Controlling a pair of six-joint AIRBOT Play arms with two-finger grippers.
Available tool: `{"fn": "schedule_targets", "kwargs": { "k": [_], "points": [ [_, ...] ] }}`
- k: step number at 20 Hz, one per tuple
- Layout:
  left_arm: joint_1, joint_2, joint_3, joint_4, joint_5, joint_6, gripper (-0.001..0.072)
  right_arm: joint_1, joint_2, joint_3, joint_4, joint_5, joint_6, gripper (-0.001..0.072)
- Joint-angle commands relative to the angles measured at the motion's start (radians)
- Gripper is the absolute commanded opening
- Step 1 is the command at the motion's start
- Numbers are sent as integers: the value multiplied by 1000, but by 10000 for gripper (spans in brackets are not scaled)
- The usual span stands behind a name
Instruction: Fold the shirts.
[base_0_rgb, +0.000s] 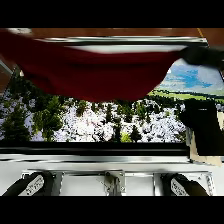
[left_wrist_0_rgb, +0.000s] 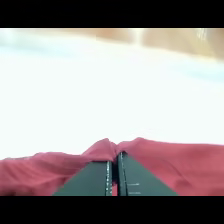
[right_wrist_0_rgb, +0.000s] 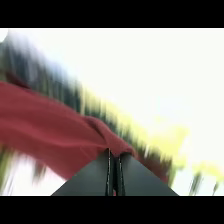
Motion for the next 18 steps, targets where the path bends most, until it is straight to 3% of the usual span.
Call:
{"fn": "schedule_targets", "kwargs": {
  "k": [1, 5, 7, 9, 10, 14, 18],
  "points": [
    [1, 217, 146, 4, 190, -18, 42, 1, 262, 126, -113, -233, 30, 58],
    [1, 382, 151, 35, 159, -60, 42, 1, 435, 149, -403, -194, 274, 58],
    [1, 439, 151, 134, 133, -106, 42, 1, 493, 149, -481, -118, 325, 58],
    [1, 468, 151, 239, 91, -208, 42, 1, 521, 149, -496, -9, 327, 58],
    [1, 472, 151, 266, 47, -217, 43, 1, 523, 149, -500, 50, 327, 58],
    [1, 432, 129, 390, -234, -195, 42, 1, 463, 148, -582, 327, 364, 58],
    [0, 340, -37, 409, -377, -137, 42, 1, 280, 147, -705, 517, 301, 58]
  ]
}}
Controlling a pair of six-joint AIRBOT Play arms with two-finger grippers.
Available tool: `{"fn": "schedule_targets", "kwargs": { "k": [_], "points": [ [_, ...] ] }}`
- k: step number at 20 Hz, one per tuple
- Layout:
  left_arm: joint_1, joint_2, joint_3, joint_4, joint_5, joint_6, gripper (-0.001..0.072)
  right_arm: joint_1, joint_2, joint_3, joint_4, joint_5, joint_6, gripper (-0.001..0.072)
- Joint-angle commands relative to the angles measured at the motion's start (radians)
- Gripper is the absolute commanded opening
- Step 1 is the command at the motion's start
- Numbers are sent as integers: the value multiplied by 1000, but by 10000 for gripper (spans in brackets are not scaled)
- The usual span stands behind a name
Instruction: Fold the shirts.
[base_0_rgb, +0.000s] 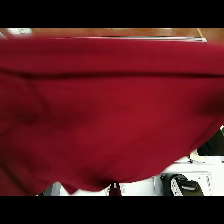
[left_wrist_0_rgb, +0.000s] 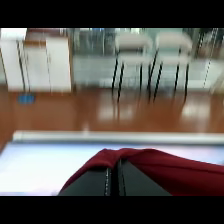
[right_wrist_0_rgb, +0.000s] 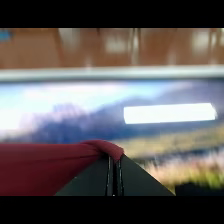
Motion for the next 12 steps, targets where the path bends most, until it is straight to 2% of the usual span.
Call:
{"fn": "schedule_targets", "kwargs": {
  "k": [1, 4, 6, 9, 12],
  "points": [
    [1, -86, -151, 53, -140, 61, 42, -1, -176, 0, -108, 212, -35, 58],
    [0, -231, -324, 46, -138, 64, 42, 0, -406, -18, 8, 266, -37, 57],
    [0, -365, -422, 13, -92, 84, 42, 19, -555, -75, 58, 193, -37, 57],
    [0, -621, -457, -64, 40, 109, 43, 103, -801, -112, 45, -58, -71, 57],
    [0, -824, -427, -224, 177, 200, 43, 148, -969, -112, 46, -410, -62, 58]
  ]
}}
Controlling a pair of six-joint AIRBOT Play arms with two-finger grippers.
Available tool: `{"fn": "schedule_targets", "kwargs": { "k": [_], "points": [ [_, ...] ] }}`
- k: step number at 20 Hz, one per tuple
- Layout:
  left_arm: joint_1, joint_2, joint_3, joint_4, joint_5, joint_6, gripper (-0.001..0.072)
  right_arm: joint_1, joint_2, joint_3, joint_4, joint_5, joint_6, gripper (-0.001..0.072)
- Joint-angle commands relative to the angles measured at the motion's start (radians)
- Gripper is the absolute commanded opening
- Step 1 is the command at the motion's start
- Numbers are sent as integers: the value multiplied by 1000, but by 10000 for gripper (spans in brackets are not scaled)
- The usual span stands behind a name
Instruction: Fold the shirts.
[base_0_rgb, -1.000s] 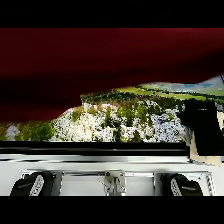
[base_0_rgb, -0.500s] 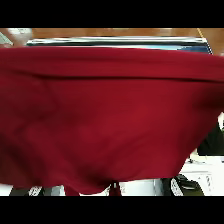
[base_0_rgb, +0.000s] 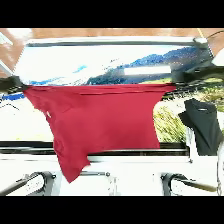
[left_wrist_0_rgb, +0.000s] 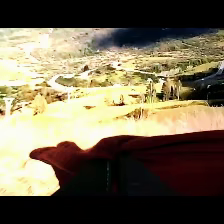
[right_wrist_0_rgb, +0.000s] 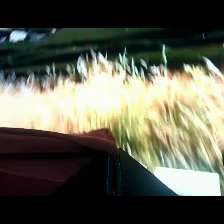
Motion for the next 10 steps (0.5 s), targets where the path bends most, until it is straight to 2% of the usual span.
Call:
{"fn": "schedule_targets", "kwargs": {
  "k": [1, 4, 6, 8, 10],
  "points": [
    [-1, -236, 1, -205, 187, 90, 43, 50, -198, -11, 19, -415, -3, 58],
    [-34, -318, 5, -268, 411, 95, 43, 52, -261, -11, 28, -714, -3, 58],
    [-84, -352, 5, -268, 556, 139, 43, 51, -289, -11, 27, -855, 2, 58],
    [-148, -383, 5, -268, 680, 189, 43, 43, -319, -11, 27, -938, 16, 58],
    [-208, -414, 5, -268, 786, 198, 43, 41, -350, -11, 35, -940, 28, 59]
  ]
}}
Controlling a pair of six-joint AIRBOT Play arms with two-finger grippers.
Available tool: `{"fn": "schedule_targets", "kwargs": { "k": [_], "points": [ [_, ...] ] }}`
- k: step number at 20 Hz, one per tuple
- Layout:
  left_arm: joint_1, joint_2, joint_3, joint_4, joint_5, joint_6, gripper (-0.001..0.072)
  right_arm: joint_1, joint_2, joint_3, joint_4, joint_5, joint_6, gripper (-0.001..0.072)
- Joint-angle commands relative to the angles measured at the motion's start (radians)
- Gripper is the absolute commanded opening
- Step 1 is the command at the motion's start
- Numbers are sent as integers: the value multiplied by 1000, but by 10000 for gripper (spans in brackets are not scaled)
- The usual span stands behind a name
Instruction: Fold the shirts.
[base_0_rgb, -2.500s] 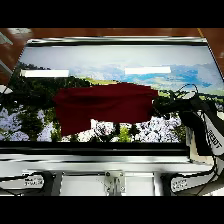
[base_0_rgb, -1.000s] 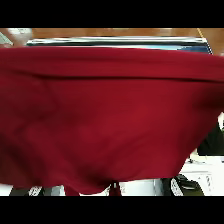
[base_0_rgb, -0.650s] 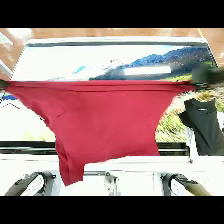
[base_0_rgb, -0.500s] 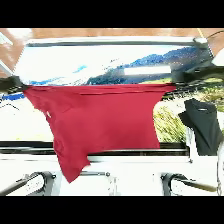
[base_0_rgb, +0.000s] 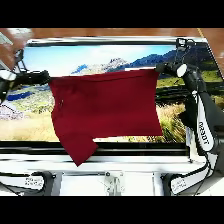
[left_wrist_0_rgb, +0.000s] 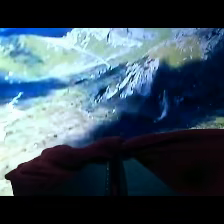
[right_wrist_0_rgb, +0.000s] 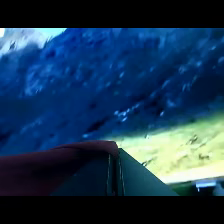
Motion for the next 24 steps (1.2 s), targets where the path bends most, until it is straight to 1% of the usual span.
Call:
{"fn": "schedule_targets", "kwargs": {
  "k": [1, 2, 4, 6, 8, 10, 12, 13, 14, 15, 16, 19, 21, 22, 23, 24],
  "points": [
    [-96, -69, 1, -20, 249, 45, 43, -2, -63, 0, 13, -118, 19, 58],
    [-114, -85, 1, -20, 275, 45, 43, -2, -78, 0, 13, -98, 19, 58],
    [-132, -117, 1, -20, 281, 43, 43, -1, -102, 0, 13, -49, 27, 58],
    [-132, -135, 1, -20, 232, 40, 43, -4, -113, 0, 12, 6, 43, 58],
    [-124, -134, 2, 2, 118, 40, 42, -14, -108, 1, 15, 71, 68, 58],
    [-108, -121, 2, 49, -37, 40, 42, -32, -90, 1, 13, 200, 71, 58],
    [-91, -104, 2, 107, -194, 32, 41, -57, -81, 1, 12, 364, 71, 58],
    [-88, -98, 1, 170, -269, 1, 41, -70, -84, 0, 12, 452, 71, 58],
    [-88, -99, 1, 259, -323, -53, 41, -80, -90, 0, 12, 520, 71, 58],
    [-89, -101, 0, 348, -365, -119, 41, -89, -97, 0, 12, 571, 71, 58],
    [-89, -103, 0, 393, -391, -157, 41, -92, -105, 0, 12, 606, 72, 58],
    [-96, -109, 0, 390, -395, -171, 42, -90, -135, 0, 52, 663, 75, 58],
    [-108, -120, 0, 389, -403, -201, 48, -85, -152, 0, 81, 681, 75, 59],
    [-111, -120, 1, 389, -419, -217, 157, -81, -151, 0, 82, 682, 75, 121],
    [-111, -118, 5, 390, -448, -215, 307, -81, -143, 0, 82, 686, 74, 337],
    [-106, -116, 16, 394, -492, -215, 415, -86, -125, 2, 82, 708, 62, 537]
  ]
}}
